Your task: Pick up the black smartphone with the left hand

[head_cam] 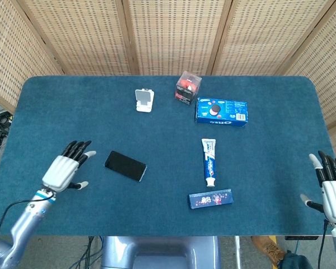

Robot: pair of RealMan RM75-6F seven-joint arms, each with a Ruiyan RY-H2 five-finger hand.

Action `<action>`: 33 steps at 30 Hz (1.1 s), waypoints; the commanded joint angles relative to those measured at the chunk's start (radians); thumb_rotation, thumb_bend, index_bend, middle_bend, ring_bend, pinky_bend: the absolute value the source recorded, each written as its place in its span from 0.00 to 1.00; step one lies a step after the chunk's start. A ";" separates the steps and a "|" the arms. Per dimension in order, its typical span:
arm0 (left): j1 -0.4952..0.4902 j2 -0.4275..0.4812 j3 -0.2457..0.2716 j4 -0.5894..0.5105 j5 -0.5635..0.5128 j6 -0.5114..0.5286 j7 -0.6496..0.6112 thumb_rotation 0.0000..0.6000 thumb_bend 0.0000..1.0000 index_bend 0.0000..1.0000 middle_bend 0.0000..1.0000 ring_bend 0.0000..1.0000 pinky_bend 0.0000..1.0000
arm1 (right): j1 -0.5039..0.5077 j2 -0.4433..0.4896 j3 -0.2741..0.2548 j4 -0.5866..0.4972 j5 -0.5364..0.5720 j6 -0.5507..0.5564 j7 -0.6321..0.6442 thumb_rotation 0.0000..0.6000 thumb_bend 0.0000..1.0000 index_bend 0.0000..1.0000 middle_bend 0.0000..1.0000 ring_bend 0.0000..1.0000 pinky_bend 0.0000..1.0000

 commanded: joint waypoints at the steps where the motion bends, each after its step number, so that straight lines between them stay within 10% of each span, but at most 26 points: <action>1: -0.057 -0.061 -0.021 0.055 -0.028 -0.068 0.039 1.00 0.27 0.21 0.00 0.00 0.00 | 0.002 -0.004 0.003 0.009 0.012 -0.009 0.001 1.00 0.00 0.00 0.00 0.00 0.00; 33: -0.155 -0.353 0.005 0.328 -0.081 -0.133 -0.015 1.00 0.33 0.22 0.00 0.00 0.00 | 0.006 -0.004 0.002 0.019 0.025 -0.032 0.021 1.00 0.00 0.02 0.00 0.00 0.00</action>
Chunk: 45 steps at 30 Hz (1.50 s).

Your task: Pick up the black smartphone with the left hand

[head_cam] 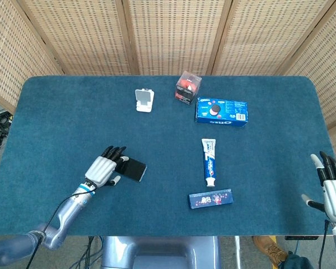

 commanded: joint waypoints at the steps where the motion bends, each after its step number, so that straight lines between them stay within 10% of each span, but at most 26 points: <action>1: -0.004 -0.004 0.000 0.005 0.001 0.001 0.002 1.00 0.33 0.22 0.00 0.00 0.00 | 0.000 0.000 0.000 0.000 0.000 -0.001 -0.002 1.00 0.00 0.02 0.00 0.00 0.00; 21: -0.017 -0.063 0.004 0.084 -0.018 0.001 -0.007 1.00 0.36 0.23 0.00 0.00 0.00 | 0.001 0.003 -0.001 -0.003 0.001 -0.006 0.010 1.00 0.00 0.02 0.00 0.00 0.00; 29: -0.023 -0.076 0.005 0.098 -0.016 0.007 -0.021 1.00 0.65 0.34 0.00 0.00 0.00 | 0.000 0.006 -0.002 -0.004 -0.002 -0.002 0.016 1.00 0.00 0.02 0.00 0.00 0.00; 45: -0.113 -0.031 -0.062 0.032 -0.089 -0.105 0.124 1.00 0.66 0.38 0.00 0.00 0.00 | 0.004 0.002 -0.006 -0.002 -0.001 -0.014 0.012 1.00 0.00 0.02 0.00 0.00 0.00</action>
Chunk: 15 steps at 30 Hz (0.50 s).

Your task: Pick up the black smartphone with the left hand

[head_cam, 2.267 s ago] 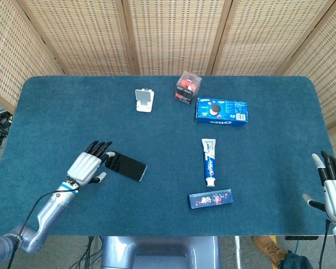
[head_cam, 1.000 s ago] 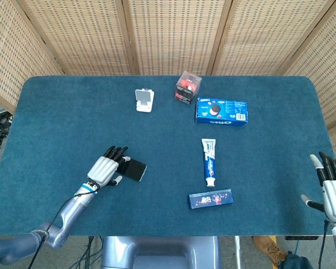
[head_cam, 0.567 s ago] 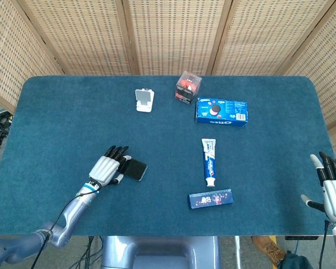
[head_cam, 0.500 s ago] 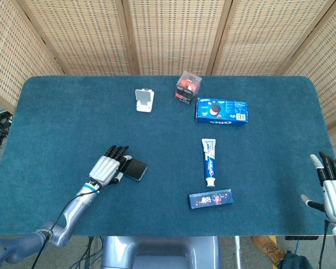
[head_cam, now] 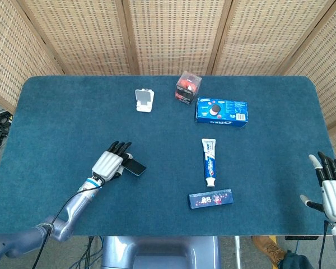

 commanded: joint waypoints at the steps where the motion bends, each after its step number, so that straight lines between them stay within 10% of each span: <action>1: -0.042 0.014 -0.034 -0.022 -0.033 -0.044 0.065 1.00 0.66 0.38 0.00 0.00 0.00 | 0.001 -0.002 0.000 0.002 0.001 -0.002 -0.001 1.00 0.00 0.02 0.00 0.00 0.00; 15: -0.182 0.028 -0.181 -0.119 -0.255 -0.137 0.325 1.00 0.55 0.00 0.00 0.00 0.00 | 0.007 -0.003 0.002 0.009 0.017 -0.023 0.004 1.00 0.00 0.02 0.00 0.00 0.00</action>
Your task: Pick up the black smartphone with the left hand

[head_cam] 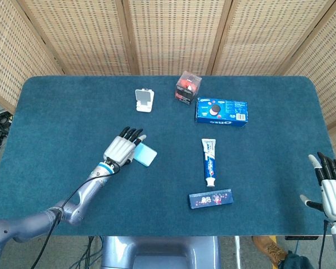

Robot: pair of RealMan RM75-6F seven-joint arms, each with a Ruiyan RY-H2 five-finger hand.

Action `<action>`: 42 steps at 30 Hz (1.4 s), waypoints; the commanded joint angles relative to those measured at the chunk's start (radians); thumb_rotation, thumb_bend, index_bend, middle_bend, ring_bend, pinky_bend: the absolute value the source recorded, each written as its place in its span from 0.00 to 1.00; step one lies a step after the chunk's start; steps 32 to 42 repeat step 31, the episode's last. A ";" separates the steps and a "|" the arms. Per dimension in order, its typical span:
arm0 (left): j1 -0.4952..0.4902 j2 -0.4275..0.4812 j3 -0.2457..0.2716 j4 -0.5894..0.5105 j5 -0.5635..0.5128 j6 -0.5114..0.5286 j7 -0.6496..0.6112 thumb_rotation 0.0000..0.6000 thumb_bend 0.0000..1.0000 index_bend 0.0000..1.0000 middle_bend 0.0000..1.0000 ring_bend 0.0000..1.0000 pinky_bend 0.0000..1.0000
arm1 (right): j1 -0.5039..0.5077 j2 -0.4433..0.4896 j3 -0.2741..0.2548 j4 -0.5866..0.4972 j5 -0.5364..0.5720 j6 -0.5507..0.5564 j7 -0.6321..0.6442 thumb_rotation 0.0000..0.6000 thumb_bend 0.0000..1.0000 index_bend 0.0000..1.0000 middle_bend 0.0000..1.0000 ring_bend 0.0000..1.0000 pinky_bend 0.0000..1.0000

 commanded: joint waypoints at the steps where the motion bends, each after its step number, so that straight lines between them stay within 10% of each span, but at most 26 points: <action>1: -0.036 -0.011 -0.050 -0.028 -0.066 0.009 0.046 1.00 0.52 0.00 0.00 0.00 0.00 | 0.000 0.002 0.001 0.001 0.002 0.000 0.006 1.00 0.00 0.02 0.00 0.00 0.00; 8: 0.018 0.089 -0.076 -0.189 -0.040 0.156 0.001 1.00 0.00 0.00 0.00 0.00 0.00 | -0.002 0.007 0.003 -0.001 0.003 0.003 0.018 1.00 0.00 0.03 0.00 0.00 0.00; 27: 0.444 0.593 0.153 -0.693 0.082 0.557 -0.054 1.00 0.00 0.00 0.00 0.00 0.00 | -0.004 0.014 -0.010 -0.040 -0.041 0.028 0.005 1.00 0.00 0.04 0.00 0.00 0.00; 42: 0.531 0.623 0.211 -0.686 0.155 0.646 -0.127 1.00 0.00 0.00 0.00 0.00 0.00 | -0.005 0.017 -0.011 -0.046 -0.045 0.033 0.003 1.00 0.00 0.04 0.00 0.00 0.00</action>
